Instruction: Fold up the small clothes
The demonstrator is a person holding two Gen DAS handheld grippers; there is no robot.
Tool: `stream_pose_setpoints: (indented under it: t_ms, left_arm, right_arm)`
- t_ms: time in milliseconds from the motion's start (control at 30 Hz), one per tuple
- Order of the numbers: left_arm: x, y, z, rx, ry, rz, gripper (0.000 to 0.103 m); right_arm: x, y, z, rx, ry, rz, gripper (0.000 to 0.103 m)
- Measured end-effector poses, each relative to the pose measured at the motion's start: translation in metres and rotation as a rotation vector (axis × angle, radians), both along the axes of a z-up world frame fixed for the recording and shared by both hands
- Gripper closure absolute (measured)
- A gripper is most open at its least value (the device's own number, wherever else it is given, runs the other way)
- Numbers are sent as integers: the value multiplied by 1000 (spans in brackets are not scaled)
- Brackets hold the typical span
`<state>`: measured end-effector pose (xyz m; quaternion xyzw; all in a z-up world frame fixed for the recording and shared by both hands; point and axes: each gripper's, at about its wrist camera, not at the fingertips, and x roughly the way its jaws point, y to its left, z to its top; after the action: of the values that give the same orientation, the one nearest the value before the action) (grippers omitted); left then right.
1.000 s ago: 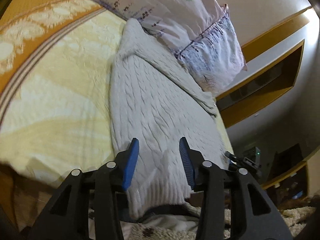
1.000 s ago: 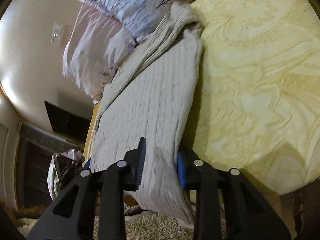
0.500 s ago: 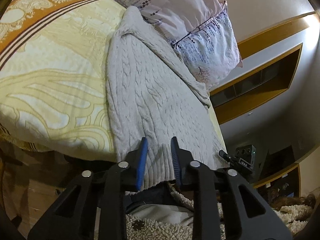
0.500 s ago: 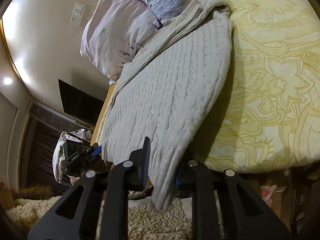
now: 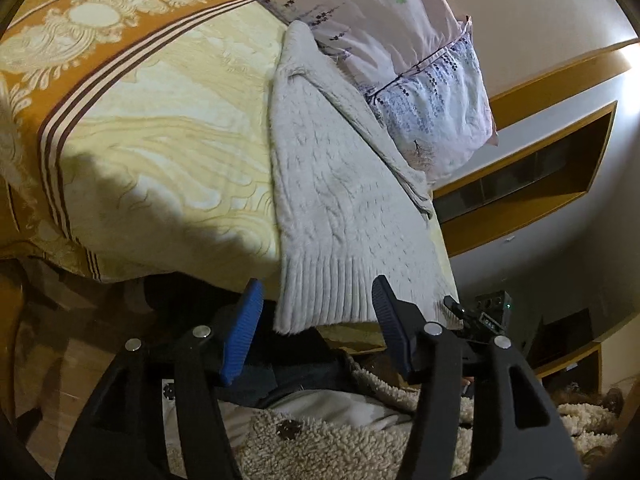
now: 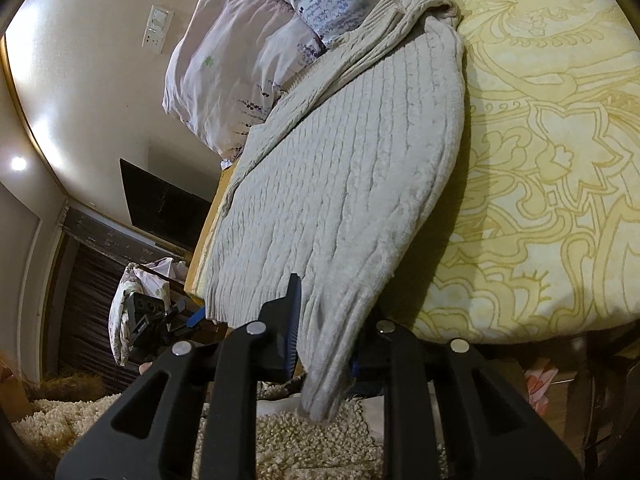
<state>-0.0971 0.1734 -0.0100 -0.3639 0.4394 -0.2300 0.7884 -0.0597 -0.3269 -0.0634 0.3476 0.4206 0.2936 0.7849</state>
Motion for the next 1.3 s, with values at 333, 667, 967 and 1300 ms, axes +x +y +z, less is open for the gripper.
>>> stream_pose_setpoints:
  t_ms: [333,667,967,1300]
  left_arm:
    - [18,-25,-25,-52,85,-91,62]
    - [28,-22,25,35,-70,-72,92]
    - [78,-12,94,139,-258,5,95]
    - [169,-20,133,208,-338,59,95]
  right_arm:
    - [0,1,1,-10,-16,8,82]
    - [-1,0,31,-125,-173,-62,95]
    - [9,-8,77,-262,-357,-197,96]
    - [65,-2,118,-404,-472,-276,96]
